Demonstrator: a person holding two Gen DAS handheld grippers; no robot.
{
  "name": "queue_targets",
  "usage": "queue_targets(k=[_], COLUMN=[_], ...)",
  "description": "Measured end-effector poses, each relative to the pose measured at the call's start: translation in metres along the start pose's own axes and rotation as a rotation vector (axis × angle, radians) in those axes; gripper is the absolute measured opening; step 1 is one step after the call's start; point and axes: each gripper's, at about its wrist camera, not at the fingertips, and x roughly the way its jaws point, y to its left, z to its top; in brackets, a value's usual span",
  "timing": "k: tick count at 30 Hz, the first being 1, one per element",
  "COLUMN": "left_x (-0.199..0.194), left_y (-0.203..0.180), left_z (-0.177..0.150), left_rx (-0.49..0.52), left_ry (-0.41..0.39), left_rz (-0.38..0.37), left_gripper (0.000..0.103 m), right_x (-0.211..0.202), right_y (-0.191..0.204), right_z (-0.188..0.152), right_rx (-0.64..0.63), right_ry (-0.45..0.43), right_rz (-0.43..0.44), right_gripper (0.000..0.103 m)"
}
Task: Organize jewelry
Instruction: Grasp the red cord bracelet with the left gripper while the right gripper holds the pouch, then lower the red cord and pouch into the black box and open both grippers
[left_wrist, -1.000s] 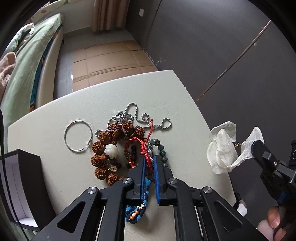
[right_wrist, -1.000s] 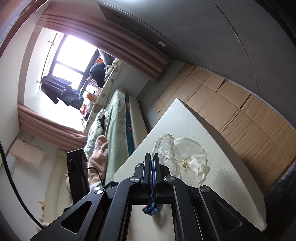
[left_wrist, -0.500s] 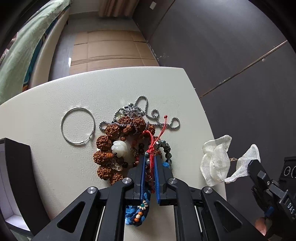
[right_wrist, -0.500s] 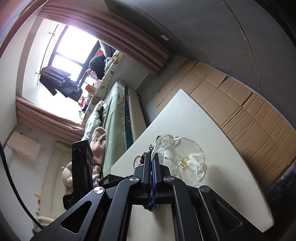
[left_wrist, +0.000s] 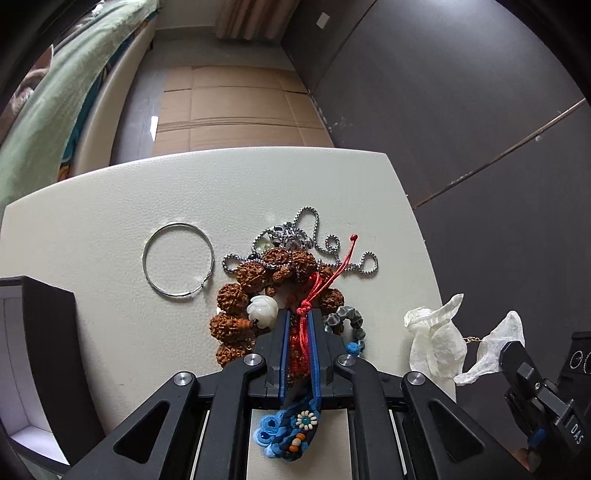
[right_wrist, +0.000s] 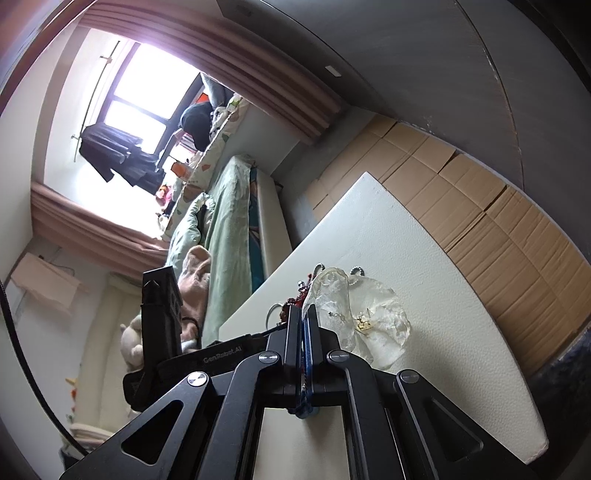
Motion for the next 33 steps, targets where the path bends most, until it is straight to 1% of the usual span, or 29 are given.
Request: queue_targets(k=[1, 2, 5, 8, 10, 16, 21, 25, 27, 33], left_x=[-0.002, -0.005, -0.018, -0.035, -0.048, -0.087, -0.124, -0.147, -0.154, -0.181], left_y=[0.000, 0.001, 0.002, 0.001, 0.001, 0.014, 0.028, 0.046, 0.057, 0.102], left_z=[0.000, 0.001, 0.002, 0.001, -0.003, -0.014, -0.017, -0.026, -0.030, -0.040], left_rx=[0.001, 0.003, -0.004, 0.005, 0.013, -0.010, -0.032, -0.061, -0.083, -0.180], left_ry=[-0.009, -0.018, -0.051, -0.087, -0.112, -0.198, -0.293, -0.352, -0.372, -0.437], left_rz=[0.007, 0.011, -0.019, -0.020, -0.035, -0.057, -0.068, -0.064, -0.047, -0.027], left_gripper=[0.004, 0.003, 0.003, 0.002, 0.002, 0.002, 0.002, 0.002, 0.002, 0.002], right_x=[0.000, 0.000, 0.001, 0.004, 0.006, 0.016, 0.030, 0.045, 0.052, 0.077], right_y=[0.000, 0.001, 0.004, 0.009, 0.014, 0.034, 0.059, 0.080, 0.090, 0.121], right_z=[0.000, 0.000, -0.001, -0.003, -0.003, -0.009, -0.018, -0.030, -0.035, -0.055], right_rx=[-0.001, -0.001, -0.005, -0.020, -0.034, -0.081, -0.120, -0.153, -0.167, -0.201], right_ry=[0.000, 0.000, 0.005, 0.012, 0.018, 0.039, 0.063, 0.084, 0.095, 0.132], right_rz=[-0.001, -0.002, 0.001, 0.012, 0.024, 0.084, 0.149, 0.194, 0.216, 0.284], right_gripper=[0.003, 0.003, 0.003, 0.003, 0.003, 0.003, 0.003, 0.003, 0.003, 0.003])
